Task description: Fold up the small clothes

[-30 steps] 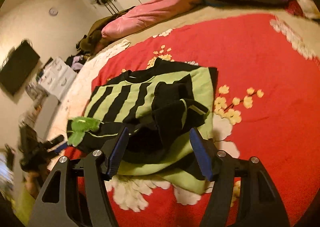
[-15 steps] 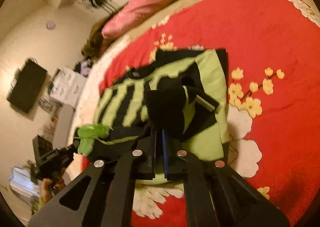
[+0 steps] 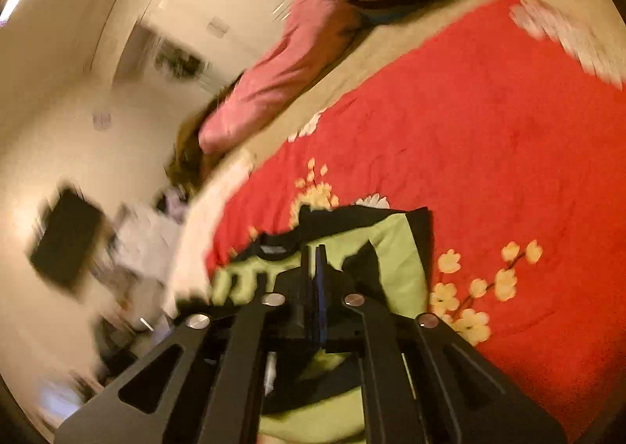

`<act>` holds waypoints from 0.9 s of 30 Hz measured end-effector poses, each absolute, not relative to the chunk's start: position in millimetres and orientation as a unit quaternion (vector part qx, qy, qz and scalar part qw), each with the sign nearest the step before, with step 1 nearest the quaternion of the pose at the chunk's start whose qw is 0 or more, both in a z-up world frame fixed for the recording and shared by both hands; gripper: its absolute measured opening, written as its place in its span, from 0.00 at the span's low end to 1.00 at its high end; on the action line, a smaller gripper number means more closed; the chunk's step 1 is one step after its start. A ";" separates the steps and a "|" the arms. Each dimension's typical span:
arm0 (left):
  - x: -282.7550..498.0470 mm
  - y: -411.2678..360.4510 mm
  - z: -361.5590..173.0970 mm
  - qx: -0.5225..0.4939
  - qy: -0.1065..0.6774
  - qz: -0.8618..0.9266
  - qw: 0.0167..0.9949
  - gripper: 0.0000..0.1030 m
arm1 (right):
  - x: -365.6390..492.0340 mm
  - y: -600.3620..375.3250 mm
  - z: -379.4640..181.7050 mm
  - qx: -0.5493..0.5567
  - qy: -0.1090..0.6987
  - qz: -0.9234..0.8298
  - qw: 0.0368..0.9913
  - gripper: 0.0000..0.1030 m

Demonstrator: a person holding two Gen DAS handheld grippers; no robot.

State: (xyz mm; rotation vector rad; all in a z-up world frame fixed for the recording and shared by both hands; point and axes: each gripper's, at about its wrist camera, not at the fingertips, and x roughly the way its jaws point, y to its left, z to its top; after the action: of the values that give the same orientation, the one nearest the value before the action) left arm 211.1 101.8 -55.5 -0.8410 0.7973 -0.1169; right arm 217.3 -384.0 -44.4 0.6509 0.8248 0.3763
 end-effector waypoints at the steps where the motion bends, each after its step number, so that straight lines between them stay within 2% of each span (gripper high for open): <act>1: 206.3 101.9 -55.2 -0.394 0.368 -0.050 0.841 0.43 | 215.7 -379.2 -42.8 0.281 0.394 0.178 0.857 0.32; 2: 201.3 101.7 -54.3 -0.381 0.363 -0.043 0.849 0.43 | 211.5 -372.3 -40.8 0.244 0.397 0.177 0.867 0.44; 4: 193.1 99.1 -52.4 -0.344 0.359 -0.024 0.867 0.43 | 202.7 -357.4 -41.4 0.171 0.402 0.177 0.882 0.47; 5: 190.4 97.4 -51.4 -0.321 0.359 -0.016 0.876 0.44 | 200.4 -351.5 -42.8 0.143 0.404 0.177 0.886 0.53; 7: 185.4 92.7 -48.8 -0.259 0.361 -0.002 0.896 0.49 | 195.3 -336.1 -49.3 0.074 0.411 0.172 0.892 0.65; 9: 184.8 87.9 -48.6 -0.207 0.365 0.003 0.908 0.56 | 192.3 -320.2 -55.3 0.010 0.415 0.172 0.893 0.69; 11: 185.8 80.9 -49.4 -0.143 0.374 0.001 0.916 0.58 | 191.7 -309.0 -61.7 -0.027 0.413 0.177 0.893 0.76; 15: 194.6 71.6 -49.2 -0.055 0.380 -0.003 0.923 0.62 | 195.3 -287.8 -71.0 -0.082 0.407 0.191 0.889 0.77; 16: 201.6 67.6 -49.2 -0.033 0.388 -0.012 0.921 0.68 | 197.2 -283.2 -73.5 -0.090 0.407 0.197 0.887 0.77; 18: 214.8 57.2 -53.3 0.026 0.408 -0.019 0.912 0.73 | 203.6 -275.1 -81.2 -0.107 0.416 0.197 0.881 0.77; 19: 217.3 51.6 -54.6 0.053 0.409 -0.020 0.911 0.73 | 206.9 -272.3 -85.3 -0.113 0.422 0.192 0.879 0.76; 21: 222.7 39.5 -56.1 0.093 0.404 -0.049 0.908 0.73 | 212.0 -271.3 -89.8 -0.117 0.427 0.178 0.879 0.56; 23: 228.1 27.5 -59.7 0.119 0.405 -0.085 0.902 0.75 | 216.9 -276.7 -90.4 -0.081 0.432 0.186 0.878 0.23; 24: 230.0 22.5 -62.2 0.135 0.408 -0.086 0.899 0.78 | 218.4 -282.6 -89.9 -0.057 0.433 0.187 0.880 0.23; 26: 236.7 11.3 -72.7 0.185 0.413 -0.071 0.889 0.78 | 218.8 -292.0 -87.3 -0.026 0.431 0.184 0.883 0.06; 27: 240.7 9.6 -77.4 0.188 0.420 -0.070 0.885 0.78 | 218.3 -297.7 -85.5 -0.010 0.428 0.182 0.885 0.06</act>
State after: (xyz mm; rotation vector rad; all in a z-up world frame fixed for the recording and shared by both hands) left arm 240.7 9.6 -77.4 0.3916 0.8743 -0.1460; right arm 218.3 -297.7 -85.5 -0.0200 0.8912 0.3786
